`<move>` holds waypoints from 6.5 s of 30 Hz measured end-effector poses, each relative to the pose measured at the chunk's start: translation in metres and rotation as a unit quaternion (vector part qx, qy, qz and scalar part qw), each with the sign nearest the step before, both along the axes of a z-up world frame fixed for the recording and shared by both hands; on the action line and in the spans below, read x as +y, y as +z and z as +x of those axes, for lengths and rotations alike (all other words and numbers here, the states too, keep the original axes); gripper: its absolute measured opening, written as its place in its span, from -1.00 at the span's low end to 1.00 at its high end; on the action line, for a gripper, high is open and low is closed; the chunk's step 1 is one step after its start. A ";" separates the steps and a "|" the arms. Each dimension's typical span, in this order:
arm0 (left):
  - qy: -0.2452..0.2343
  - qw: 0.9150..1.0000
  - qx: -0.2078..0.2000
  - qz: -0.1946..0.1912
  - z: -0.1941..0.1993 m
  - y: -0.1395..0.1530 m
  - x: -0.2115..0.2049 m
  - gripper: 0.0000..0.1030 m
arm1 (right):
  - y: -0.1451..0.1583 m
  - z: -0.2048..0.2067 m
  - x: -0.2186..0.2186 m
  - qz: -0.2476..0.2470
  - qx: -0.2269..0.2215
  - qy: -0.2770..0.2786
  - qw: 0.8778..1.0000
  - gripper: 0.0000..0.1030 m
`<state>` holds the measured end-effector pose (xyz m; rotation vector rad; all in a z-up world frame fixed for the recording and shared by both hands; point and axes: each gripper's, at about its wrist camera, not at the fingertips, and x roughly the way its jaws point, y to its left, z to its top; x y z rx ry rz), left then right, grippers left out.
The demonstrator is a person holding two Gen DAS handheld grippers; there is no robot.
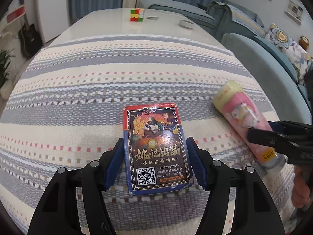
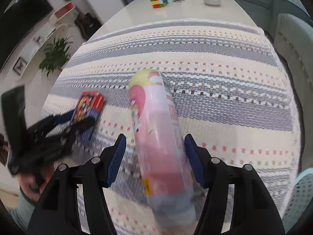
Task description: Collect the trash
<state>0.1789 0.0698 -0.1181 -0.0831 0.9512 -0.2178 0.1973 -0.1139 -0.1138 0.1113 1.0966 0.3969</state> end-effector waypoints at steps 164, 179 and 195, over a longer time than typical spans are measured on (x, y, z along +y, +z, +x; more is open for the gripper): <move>-0.115 0.956 -0.269 0.023 -0.202 0.115 -0.192 0.82 | 0.078 -0.297 -0.187 -0.154 -0.269 -0.420 0.853 0.29; -0.114 0.956 -0.268 0.029 -0.198 0.114 -0.190 0.83 | 0.076 -0.296 -0.188 -0.154 -0.267 -0.419 0.854 0.30; -0.114 0.956 -0.269 0.031 -0.198 0.114 -0.191 0.83 | 0.074 -0.296 -0.191 -0.153 -0.266 -0.420 0.854 0.30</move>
